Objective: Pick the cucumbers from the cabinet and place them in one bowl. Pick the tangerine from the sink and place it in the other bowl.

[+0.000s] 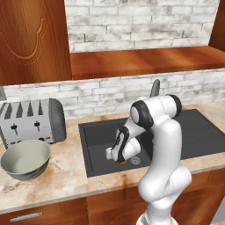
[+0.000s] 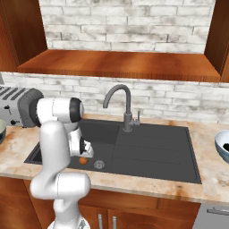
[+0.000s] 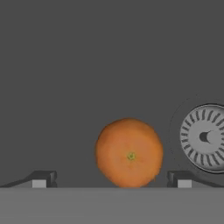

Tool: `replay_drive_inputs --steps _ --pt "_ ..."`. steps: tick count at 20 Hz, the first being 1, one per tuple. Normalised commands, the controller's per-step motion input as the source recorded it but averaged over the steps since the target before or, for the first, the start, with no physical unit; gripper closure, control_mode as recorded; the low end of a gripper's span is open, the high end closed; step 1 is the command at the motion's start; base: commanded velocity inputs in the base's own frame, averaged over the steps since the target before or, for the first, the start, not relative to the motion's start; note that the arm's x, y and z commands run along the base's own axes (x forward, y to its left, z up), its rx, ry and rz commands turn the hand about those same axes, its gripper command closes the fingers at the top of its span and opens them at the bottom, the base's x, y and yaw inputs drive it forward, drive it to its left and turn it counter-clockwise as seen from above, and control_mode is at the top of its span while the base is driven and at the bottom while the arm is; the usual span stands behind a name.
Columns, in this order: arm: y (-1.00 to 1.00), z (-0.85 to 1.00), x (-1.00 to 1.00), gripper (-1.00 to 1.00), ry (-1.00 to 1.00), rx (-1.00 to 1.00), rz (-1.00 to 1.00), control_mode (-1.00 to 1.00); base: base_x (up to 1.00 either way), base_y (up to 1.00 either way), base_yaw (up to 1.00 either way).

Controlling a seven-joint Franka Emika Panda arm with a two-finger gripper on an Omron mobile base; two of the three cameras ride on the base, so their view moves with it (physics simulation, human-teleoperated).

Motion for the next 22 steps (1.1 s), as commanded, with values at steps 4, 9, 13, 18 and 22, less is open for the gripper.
replay_drive_inputs --steps 4,9,13,18,22 --pt "-0.27 -0.02 0.11 -1.0 0.0 0.0 0.0 -1.0 0.0 0.0 0.0" --pt "-0.01 -0.11 0.08 -1.0 0.0 0.0 0.0 -1.0 0.0 0.0 0.0" --pt "0.1 -0.3 0.19 -1.0 0.0 0.0 0.0 -1.0 0.0 0.0 0.0" --pt "0.07 -0.18 0.04 -1.0 0.0 0.0 0.0 -1.0 0.0 0.0 0.0" --pt "0.0 -0.05 -0.04 -1.0 0.02 0.0 0.0 -1.0 0.0 0.0 0.0"
